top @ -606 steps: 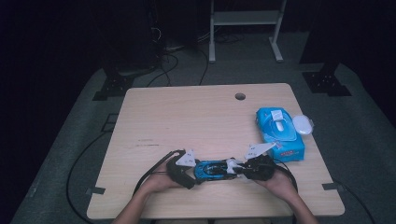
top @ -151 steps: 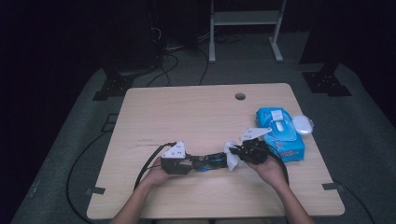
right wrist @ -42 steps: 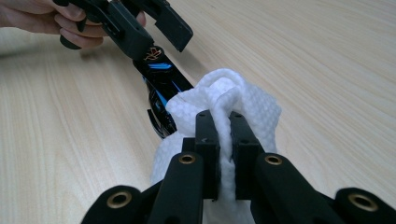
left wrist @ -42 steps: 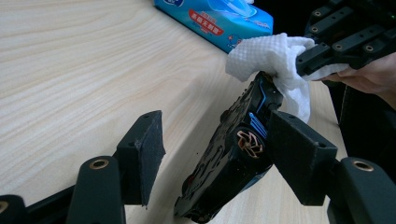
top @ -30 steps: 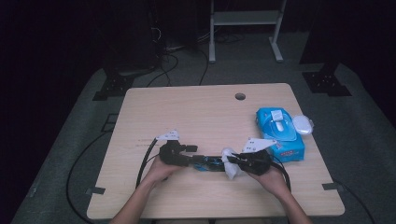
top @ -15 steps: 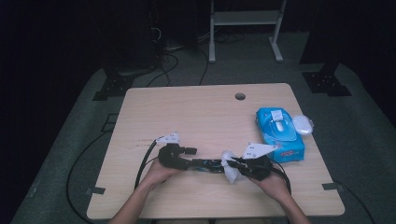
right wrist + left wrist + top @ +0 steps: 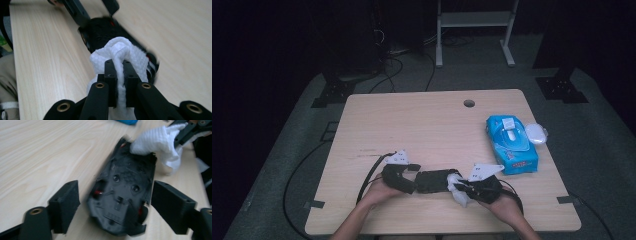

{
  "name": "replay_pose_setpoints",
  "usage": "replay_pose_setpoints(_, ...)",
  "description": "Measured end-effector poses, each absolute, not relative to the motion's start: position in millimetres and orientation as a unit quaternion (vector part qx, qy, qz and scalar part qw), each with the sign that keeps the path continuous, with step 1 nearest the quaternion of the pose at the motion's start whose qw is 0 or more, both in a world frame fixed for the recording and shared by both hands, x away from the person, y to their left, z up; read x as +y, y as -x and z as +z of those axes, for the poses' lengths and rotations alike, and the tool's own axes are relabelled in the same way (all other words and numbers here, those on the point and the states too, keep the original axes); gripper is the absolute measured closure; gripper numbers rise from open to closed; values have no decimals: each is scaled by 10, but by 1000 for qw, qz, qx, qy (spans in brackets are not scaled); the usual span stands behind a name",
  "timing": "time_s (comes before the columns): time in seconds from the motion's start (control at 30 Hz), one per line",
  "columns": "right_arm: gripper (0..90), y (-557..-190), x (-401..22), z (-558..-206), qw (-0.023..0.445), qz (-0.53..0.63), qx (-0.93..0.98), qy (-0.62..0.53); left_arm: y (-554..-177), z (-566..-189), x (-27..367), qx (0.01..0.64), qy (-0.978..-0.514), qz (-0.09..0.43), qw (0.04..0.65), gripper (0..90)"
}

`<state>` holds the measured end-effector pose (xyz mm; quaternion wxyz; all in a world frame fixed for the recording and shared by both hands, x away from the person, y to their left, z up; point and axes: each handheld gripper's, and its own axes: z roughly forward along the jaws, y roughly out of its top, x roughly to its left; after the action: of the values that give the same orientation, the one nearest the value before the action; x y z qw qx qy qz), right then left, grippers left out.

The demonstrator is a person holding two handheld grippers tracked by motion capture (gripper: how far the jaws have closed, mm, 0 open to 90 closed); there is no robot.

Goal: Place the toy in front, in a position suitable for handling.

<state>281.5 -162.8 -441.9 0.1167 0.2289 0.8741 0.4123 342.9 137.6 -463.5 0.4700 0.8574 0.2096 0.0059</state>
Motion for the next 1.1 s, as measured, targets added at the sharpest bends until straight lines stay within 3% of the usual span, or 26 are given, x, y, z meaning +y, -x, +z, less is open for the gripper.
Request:
replay_pose_setpoints(0.23, 841, -2817, -1611, -4472, 104, 411, 876, -229, -3347, -4665, 1393, 190, -862, 26, 470, 165)
replay_pose_setpoints(0.5, 841, -3024, -1619, -4199, 116, 440, 857, -242, -3309, -4700, 1360, 184, -869, 28, 459, 132)
replay_pose_setpoints(0.67, 837, -3218, -1569, -4349, 90, 400, 876, -254, -3290, -4706, 1345, 171, -869, 27, 463, 122)
replay_pose_setpoints(1.1, 837, -3160, -1553, -4468, 69, 400, 875, -262, -3291, -4723, 1236, 167, -880, 60, 442, 105)
